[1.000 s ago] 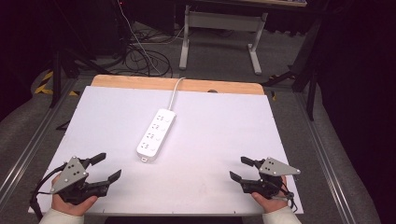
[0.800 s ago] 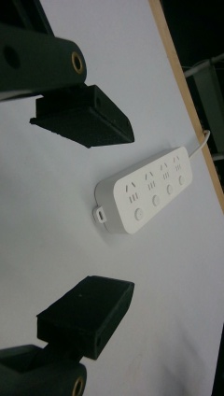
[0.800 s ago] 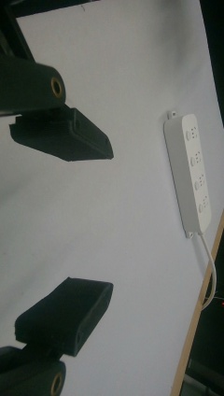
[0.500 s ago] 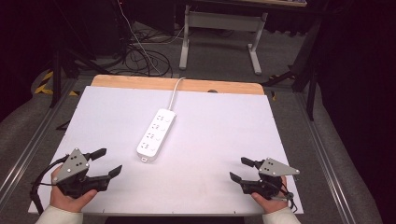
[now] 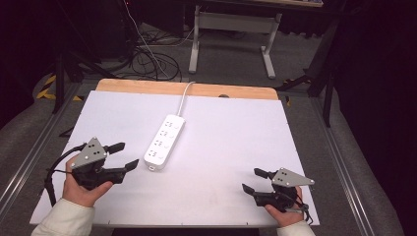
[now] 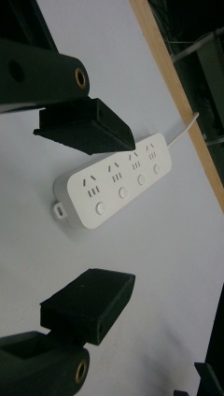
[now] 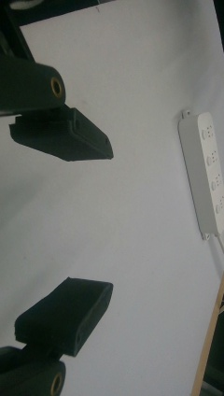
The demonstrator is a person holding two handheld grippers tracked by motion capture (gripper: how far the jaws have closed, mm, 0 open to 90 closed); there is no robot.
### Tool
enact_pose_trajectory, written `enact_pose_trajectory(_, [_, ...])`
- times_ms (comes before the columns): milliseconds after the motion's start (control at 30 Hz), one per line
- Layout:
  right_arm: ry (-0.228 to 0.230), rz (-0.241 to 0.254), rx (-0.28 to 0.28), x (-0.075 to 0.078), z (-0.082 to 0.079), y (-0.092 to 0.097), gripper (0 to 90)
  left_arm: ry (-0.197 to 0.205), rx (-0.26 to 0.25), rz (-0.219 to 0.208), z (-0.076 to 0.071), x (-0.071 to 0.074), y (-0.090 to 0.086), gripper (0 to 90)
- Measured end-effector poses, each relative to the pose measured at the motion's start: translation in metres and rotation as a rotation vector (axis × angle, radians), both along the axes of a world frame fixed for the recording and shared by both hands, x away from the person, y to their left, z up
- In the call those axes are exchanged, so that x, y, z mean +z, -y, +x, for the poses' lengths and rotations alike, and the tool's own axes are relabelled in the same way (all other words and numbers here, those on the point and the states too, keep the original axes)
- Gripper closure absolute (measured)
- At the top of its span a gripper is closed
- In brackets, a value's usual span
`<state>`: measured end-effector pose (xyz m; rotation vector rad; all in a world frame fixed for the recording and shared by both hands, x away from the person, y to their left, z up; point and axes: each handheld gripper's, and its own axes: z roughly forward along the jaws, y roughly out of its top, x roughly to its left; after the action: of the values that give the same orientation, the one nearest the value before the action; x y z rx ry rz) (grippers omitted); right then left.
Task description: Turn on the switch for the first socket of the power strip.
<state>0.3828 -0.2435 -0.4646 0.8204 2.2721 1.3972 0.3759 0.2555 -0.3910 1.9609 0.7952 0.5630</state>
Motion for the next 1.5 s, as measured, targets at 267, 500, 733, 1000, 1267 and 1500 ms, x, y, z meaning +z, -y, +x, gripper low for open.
enact_pose_trajectory(267, [0.003,-0.001,-0.010,0.000,-0.003,0.002,30.7,0.005,-0.008,0.018,0.014,0.014,0.007,31.5])
enact_pose_trajectory(500, [-0.004,-0.005,-0.015,-0.001,-0.005,0.004,30.7,0.006,-0.021,0.039,0.026,0.024,0.015,32.1])
enact_pose_trajectory(733, [-0.004,0.005,-0.024,0.000,-0.008,0.007,30.7,-0.005,-0.053,0.060,0.039,0.033,0.026,32.3])
enact_pose_trajectory(1000, [-0.004,-0.004,-0.019,0.000,-0.007,0.004,30.7,-0.077,-0.066,0.002,0.063,0.029,0.032,54.6])
enact_pose_trajectory(1267, [-0.002,0.006,-0.022,0.000,-0.007,0.006,30.8,-0.141,-0.050,-0.041,0.090,0.021,0.048,70.2])
enact_pose_trajectory(1500, [-0.006,0.006,-0.014,0.000,-0.007,0.006,30.9,-0.136,-0.060,-0.076,0.112,0.011,0.056,89.7])
